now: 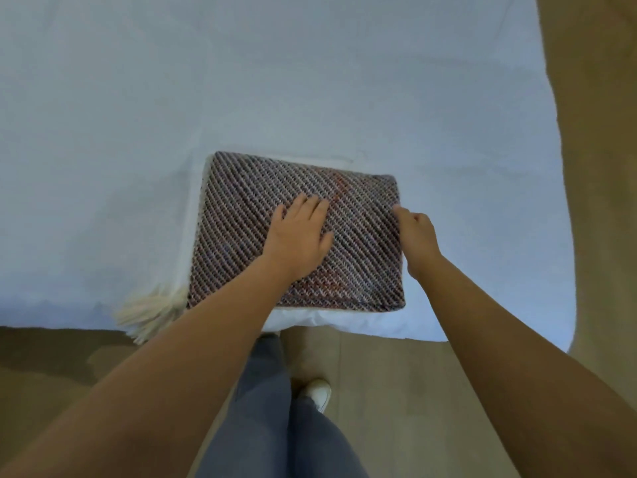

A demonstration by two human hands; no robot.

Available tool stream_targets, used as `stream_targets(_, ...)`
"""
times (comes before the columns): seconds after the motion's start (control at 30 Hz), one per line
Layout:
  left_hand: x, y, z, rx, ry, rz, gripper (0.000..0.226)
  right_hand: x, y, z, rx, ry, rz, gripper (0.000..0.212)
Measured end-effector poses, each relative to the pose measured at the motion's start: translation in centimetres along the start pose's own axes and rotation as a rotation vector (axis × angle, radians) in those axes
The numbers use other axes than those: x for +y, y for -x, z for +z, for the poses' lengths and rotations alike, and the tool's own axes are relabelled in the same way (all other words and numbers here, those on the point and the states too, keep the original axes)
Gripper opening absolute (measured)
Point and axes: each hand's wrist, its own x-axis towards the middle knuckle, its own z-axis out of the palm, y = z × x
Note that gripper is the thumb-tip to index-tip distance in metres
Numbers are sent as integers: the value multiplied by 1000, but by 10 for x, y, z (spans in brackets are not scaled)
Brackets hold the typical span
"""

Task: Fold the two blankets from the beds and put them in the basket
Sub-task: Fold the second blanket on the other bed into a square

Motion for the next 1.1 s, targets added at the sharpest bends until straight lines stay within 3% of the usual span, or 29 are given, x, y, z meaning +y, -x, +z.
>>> stream_targets(0.17, 33, -44, 13, -13, -12, 114, 73, -19, -35, -5, -142, -259, 238, 46)
stream_targets(0.27, 52, -56, 24, -4, -2, 81, 85, -22, -51, -5, -446, -380, 386, 64)
stream_targets(0.37, 64, -60, 38, -2, 44, 17, 95, -25, -65, 8, -701, -302, 396, 70)
stream_targets(0.5, 65, -66, 50, 14, 71, -75, 102, -29, -83, 18, -746, -397, 360, 78)
stream_targets(0.67, 79, -64, 59, 47, 175, -192, 108, -21, -88, 14, -699, -903, 444, 83)
stream_targets(0.73, 82, -58, 61, 77, 200, -217, 110, -16, -86, 12, -665, -969, 487, 80)
stream_targets(0.83, 84, -47, 66, 62, 179, -215, 118, -25, -90, 6, -657, -726, 454, 43)
stream_targets(0.9, 84, -45, 71, 18, 144, -224, 120, -34, -100, 1, -527, -412, 311, 19)
stream_targets(1.03, 87, -49, 84, -59, 79, -191, 109, -26, -107, 5, -79, 431, -214, 24)
stream_targets(1.1, 87, -50, 89, -75, 65, -190, 105, -15, -104, 16, -3, 502, -217, 29)
